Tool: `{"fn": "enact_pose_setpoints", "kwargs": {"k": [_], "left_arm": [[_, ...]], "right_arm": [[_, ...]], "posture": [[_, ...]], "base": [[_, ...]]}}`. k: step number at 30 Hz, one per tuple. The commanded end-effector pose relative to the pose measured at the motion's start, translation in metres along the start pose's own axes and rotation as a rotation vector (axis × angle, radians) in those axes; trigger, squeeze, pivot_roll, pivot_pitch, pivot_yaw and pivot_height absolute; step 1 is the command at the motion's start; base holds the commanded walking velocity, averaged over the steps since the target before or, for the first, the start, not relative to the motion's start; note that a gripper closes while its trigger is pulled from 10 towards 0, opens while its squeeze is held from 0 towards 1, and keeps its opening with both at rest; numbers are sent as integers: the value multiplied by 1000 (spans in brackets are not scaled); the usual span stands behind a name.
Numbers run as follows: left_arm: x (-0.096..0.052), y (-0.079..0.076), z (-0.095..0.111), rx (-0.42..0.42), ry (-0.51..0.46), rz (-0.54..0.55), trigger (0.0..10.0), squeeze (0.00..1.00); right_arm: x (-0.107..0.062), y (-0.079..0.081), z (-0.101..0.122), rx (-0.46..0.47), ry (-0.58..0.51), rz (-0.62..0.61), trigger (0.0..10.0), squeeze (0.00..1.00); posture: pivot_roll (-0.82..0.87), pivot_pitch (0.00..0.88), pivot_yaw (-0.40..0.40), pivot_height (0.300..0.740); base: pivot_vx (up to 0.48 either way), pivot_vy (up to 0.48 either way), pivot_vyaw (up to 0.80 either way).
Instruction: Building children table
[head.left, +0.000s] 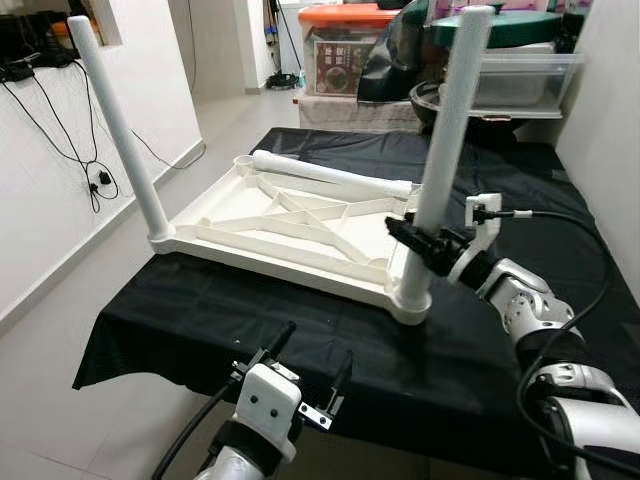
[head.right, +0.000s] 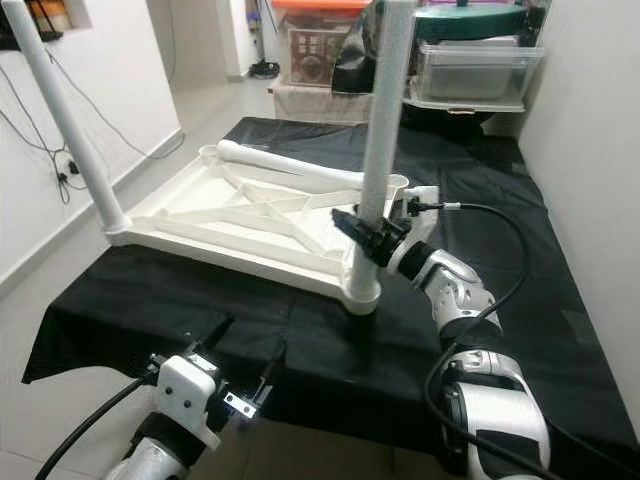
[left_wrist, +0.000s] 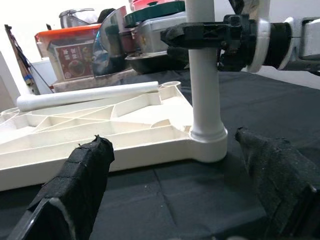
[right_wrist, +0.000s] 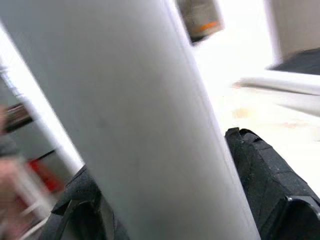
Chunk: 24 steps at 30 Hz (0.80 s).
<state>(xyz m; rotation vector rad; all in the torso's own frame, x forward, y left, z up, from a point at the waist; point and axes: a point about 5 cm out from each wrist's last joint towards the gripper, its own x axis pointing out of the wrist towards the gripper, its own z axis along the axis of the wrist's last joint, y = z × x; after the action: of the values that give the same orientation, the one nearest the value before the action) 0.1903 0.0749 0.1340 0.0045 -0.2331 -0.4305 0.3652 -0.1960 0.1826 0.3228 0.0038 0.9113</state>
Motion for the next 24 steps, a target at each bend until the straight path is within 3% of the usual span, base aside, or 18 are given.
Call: {"fn": "enact_pose_setpoints", "kwargs": {"k": [1,6,9,10,11,18,22,23,24], "left_arm": [[-2,0,-5,-12,23,0,10000,0],[-2,0,-5,-12,24,0,10000,0],[-2,0,-5,-12,24,1,10000,0],[-2,0,-5,-12,24,0,10000,0],[-2,0,-5,-13,25,0,10000,0],[-3,-1,-6,-15,27,-1,10000,0],[-3,-1,-6,-17,27,-1,10000,0],[-3,-1,-6,-18,27,-1,10000,0],[-3,-1,-6,-18,27,-1,10000,0]], "right_arm": [[6,11,-7,5,39,137,10000,0],[11,28,-15,-4,92,320,10000,0],[13,31,-15,-4,98,353,10000,0],[14,34,-16,-6,106,383,5529,0],[17,37,-17,-17,113,391,0,0],[22,37,-23,-46,136,355,0,0],[23,32,-29,-84,143,253,0,0],[26,25,-29,-95,124,137,0,0],[26,25,-29,-95,124,137,0,0]], "posture": [[37,0,15,740],[39,0,12,740],[39,0,12,740],[39,0,12,740],[37,0,14,740],[33,0,14,740],[33,0,14,740],[32,0,15,740],[32,0,15,740]], "base": [[0,0,0],[0,0,0],[0,0,0],[0,0,0],[0,0,0],[0,0,0],[0,0,0],[0,0,0],[0,0,0]]}}
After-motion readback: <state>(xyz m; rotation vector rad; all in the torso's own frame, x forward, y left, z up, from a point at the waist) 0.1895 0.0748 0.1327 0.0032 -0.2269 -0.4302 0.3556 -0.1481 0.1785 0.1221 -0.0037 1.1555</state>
